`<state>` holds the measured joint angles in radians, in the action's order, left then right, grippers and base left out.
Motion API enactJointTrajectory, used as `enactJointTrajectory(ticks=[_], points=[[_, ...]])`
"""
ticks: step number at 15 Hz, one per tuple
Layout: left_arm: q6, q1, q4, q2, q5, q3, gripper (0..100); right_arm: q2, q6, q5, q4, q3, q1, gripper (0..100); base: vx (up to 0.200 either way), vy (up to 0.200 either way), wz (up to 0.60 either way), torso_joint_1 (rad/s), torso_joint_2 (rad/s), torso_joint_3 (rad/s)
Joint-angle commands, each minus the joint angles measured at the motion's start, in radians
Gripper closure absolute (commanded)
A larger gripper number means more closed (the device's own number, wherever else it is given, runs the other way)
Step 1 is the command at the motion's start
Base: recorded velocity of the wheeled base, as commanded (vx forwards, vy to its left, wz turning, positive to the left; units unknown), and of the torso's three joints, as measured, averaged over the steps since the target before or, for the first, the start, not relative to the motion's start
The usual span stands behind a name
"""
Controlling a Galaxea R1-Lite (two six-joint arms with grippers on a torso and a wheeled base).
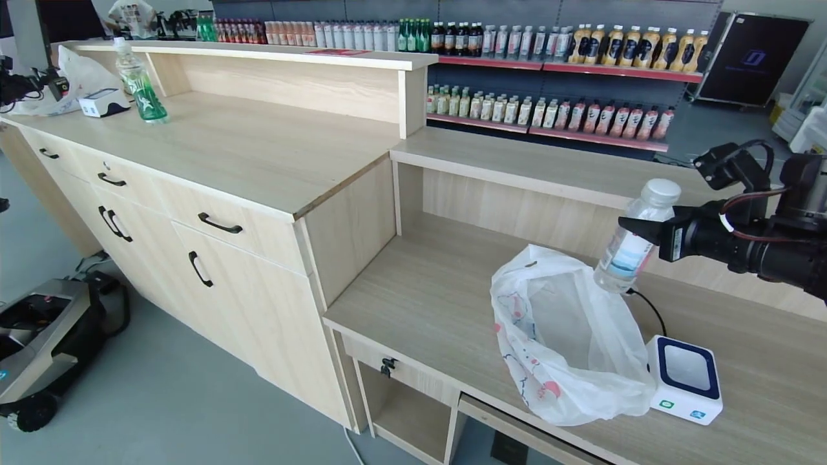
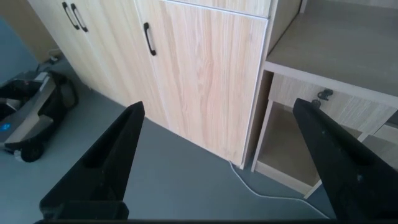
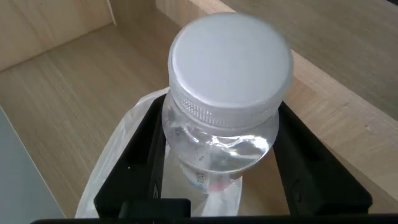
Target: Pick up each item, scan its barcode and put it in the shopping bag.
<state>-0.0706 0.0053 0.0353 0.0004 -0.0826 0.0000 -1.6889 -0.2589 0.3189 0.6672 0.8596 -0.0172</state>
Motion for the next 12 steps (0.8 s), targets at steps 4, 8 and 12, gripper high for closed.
enactJointTrajectory(ticks=[4, 8, 12], points=[[0.0, 0.001, 0.0, 0.0, 0.0, 0.0, 0, -0.314, 0.0, 0.002, 0.252, 0.004, 0.036, 100, 0.0, 0.0, 0.0, 0.0, 0.0, 0.0], [0.0, -0.001, 0.0, 0.0, 0.0, 0.0, 0, -0.402, -0.002, 0.003, 0.321, 0.032, 0.068, 100, 0.0, 0.0, 0.0, 0.0, 0.0, 0.0], [0.0, 0.001, 0.0, 0.0, 0.0, 0.0, 0, -0.472, -0.002, 0.003, 0.411, 0.033, 0.092, 100, 0.0, 0.0, 0.0, 0.0, 0.0, 0.0]])
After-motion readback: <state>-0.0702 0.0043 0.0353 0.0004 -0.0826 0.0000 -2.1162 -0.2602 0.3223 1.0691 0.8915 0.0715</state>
